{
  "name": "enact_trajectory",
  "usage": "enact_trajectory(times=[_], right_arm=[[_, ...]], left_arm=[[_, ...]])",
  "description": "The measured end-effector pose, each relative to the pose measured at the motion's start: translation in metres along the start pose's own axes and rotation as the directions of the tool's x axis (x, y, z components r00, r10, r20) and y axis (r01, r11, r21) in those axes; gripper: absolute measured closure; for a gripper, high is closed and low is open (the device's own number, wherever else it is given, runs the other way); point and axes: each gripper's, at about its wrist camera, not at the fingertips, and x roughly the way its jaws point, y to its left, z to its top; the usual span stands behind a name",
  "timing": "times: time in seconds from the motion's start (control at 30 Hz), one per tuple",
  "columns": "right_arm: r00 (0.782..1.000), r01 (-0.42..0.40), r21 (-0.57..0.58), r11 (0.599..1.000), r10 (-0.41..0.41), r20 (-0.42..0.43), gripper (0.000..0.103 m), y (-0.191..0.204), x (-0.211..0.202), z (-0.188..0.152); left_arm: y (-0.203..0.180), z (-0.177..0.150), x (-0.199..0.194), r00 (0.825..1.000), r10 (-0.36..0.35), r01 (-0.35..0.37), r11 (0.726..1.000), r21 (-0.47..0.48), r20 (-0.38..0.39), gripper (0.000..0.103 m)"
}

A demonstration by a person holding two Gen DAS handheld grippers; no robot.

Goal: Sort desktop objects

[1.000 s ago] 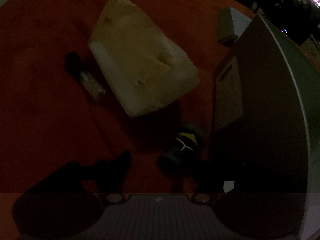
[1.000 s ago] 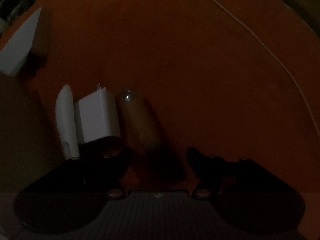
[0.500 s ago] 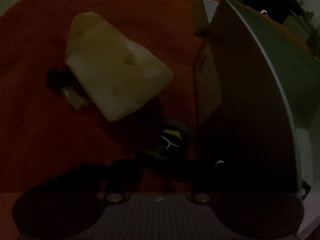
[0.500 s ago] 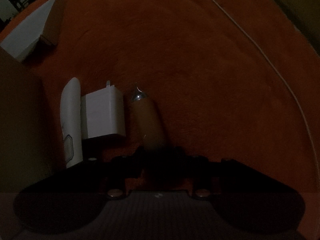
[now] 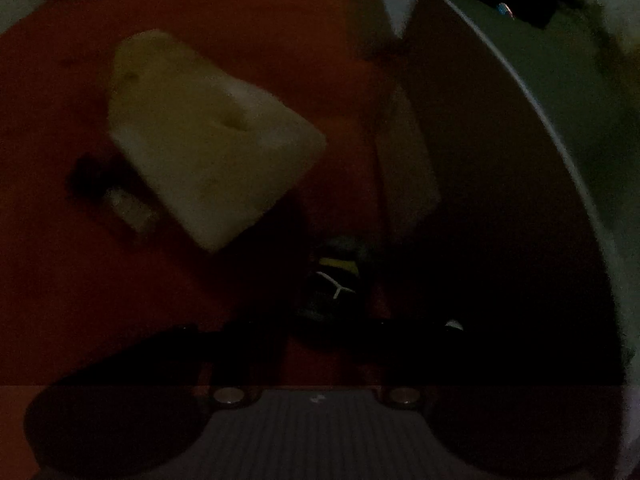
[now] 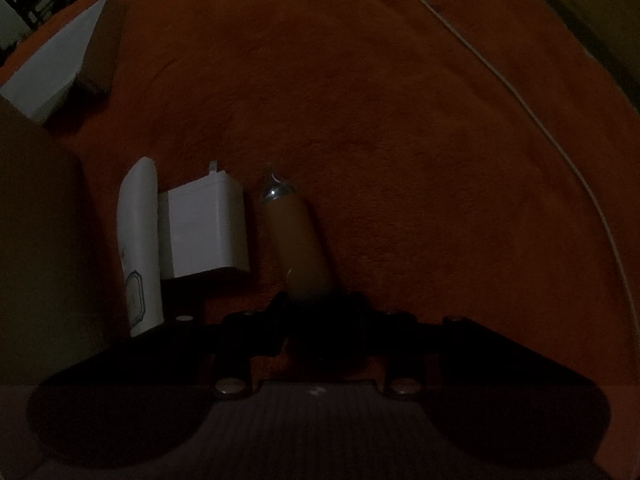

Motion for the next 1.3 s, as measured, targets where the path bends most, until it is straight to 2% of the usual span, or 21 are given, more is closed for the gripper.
enact_trajectory(times=[0.03, 0.07, 0.13, 0.3, 0.4, 0.43, 0.47, 0.5, 0.63, 0.73, 0.83, 0.9, 0.93, 0.97, 1.0, 1.03, 1.07, 1.1, 1.2, 1.23, 1.3], right_arm=[[1.0, -0.001, 0.003, 1.0, 0.001, 0.0, 0.067, 0.0, 0.0, 0.0], [1.0, 0.0, 0.003, 1.0, 0.0, 0.0, 0.067, 0.0, 0.001, 0.0], [1.0, 0.002, 0.001, 1.0, -0.002, 0.001, 0.067, 0.002, 0.001, 0.0], [1.0, 0.004, 0.003, 1.0, -0.004, 0.003, 0.067, 0.004, 0.001, -0.001], [1.0, 0.006, 0.002, 1.0, -0.006, 0.003, 0.067, 0.006, 0.002, 0.001], [1.0, 0.006, 0.002, 1.0, -0.006, 0.003, 0.067, 0.006, 0.003, 0.001], [1.0, 0.006, 0.003, 1.0, -0.006, 0.003, 0.067, 0.006, 0.003, 0.002], [1.0, 0.005, 0.003, 1.0, -0.005, 0.003, 0.067, 0.005, 0.002, 0.001], [1.0, 0.009, -0.002, 1.0, -0.009, 0.004, 0.066, 0.009, 0.0, 0.0], [1.0, 0.002, -0.029, 1.0, -0.002, 0.002, 0.066, 0.003, 0.004, 0.006], [1.0, 0.006, -0.03, 1.0, -0.006, 0.003, 0.066, 0.005, 0.003, 0.006], [1.0, 0.01, -0.033, 0.999, -0.009, 0.005, 0.066, 0.007, 0.003, 0.006], [1.0, 0.011, -0.033, 0.999, -0.011, 0.006, 0.065, 0.007, 0.003, 0.006], [1.0, 0.013, -0.034, 0.999, -0.013, 0.007, 0.065, 0.008, 0.003, 0.006], [1.0, 0.014, -0.033, 0.999, -0.014, 0.008, 0.064, 0.008, 0.002, 0.005], [1.0, 0.014, -0.033, 0.999, -0.014, 0.009, 0.064, 0.009, 0.002, 0.005], [1.0, 0.015, -0.035, 0.999, -0.015, 0.01, 0.064, 0.009, 0.001, 0.004], [1.0, 0.015, -0.035, 0.999, -0.015, 0.01, 0.064, 0.009, 0.001, 0.003], [1.0, 0.013, -0.029, 0.999, -0.013, 0.01, 0.064, 0.008, 0.001, 0.004], [1.0, 0.013, -0.029, 1.0, -0.013, 0.01, 0.064, 0.008, 0.001, 0.004], [1.0, 0.014, -0.027, 1.0, -0.014, 0.01, 0.064, 0.008, 0.001, 0.003]], left_arm=[[0.002, 0.002, -0.004, 1.0, 0.0, 0.0, 1.0, -0.017, 0.007, 0.081], [0.003, 0.002, -0.009, 1.0, 0.021, -0.021, 0.999, -0.024, -0.001, 0.091], [0.005, 0.001, -0.018, 0.998, 0.064, -0.065, 0.997, -0.034, -0.025, 0.097], [0.018, -0.009, -0.025, 0.99, 0.119, -0.124, 0.99, -0.06, -0.081, 0.097], [0.015, -0.007, -0.029, 0.991, 0.115, -0.119, 0.992, -0.049, -0.072, 0.086], [0.013, -0.006, -0.032, 0.993, 0.105, -0.108, 0.993, -0.046, -0.057, 0.063], [0.012, -0.004, -0.036, 0.995, 0.095, -0.097, 0.994, -0.042, -0.042, 0.037], [0.012, -0.001, -0.037, 0.996, 0.084, -0.086, 0.994, -0.061, -0.028, 0.028], [0.01, 0.014, -0.02, 1.0, 0.021, -0.02, 0.987, -0.16, 0.008, 0.025], [0.02, 0.014, 0.001, 1.0, -0.024, 0.021, 0.97, -0.243, -0.011, 0.025], [0.021, 0.011, 0.015, 1.0, -0.015, 0.009, 0.954, -0.299, -0.019, 0.025], [0.02, 0.01, 0.016, 1.0, -0.008, 0.007, 0.944, -0.329, 0.0, 0.027], [0.019, 0.01, 0.015, 1.0, -0.005, 0.008, 0.941, -0.339, 0.011, 0.036], [0.018, 0.009, 0.013, 0.999, -0.009, 0.02, 0.94, -0.341, 0.035, 0.054], [0.015, 0.01, 0.011, 0.998, -0.024, 0.042, 0.943, -0.331, 0.06, 0.06], [0.014, 0.011, 0.01, 0.998, -0.007, 0.027, 0.947, -0.32, 0.063, 0.072], [0.013, 0.012, 0.009, 0.998, 0.016, 0.004, 0.951, -0.31, 0.062, 0.073], [0.015, 0.012, 0.009, 0.998, 0.008, 0.012, 0.947, -0.322, 0.063, 0.073], [0.036, 0.006, 0.009, 0.997, -0.064, 0.079, 0.89, -0.45, 0.05, 0.073], [0.041, 0.005, 0.008, 0.996, -0.078, 0.092, 0.873, -0.478, 0.049, 0.082], [0.045, 0.005, 0.006, 0.998, -0.057, 0.066, 0.871, -0.488, 0.035, 0.086]])
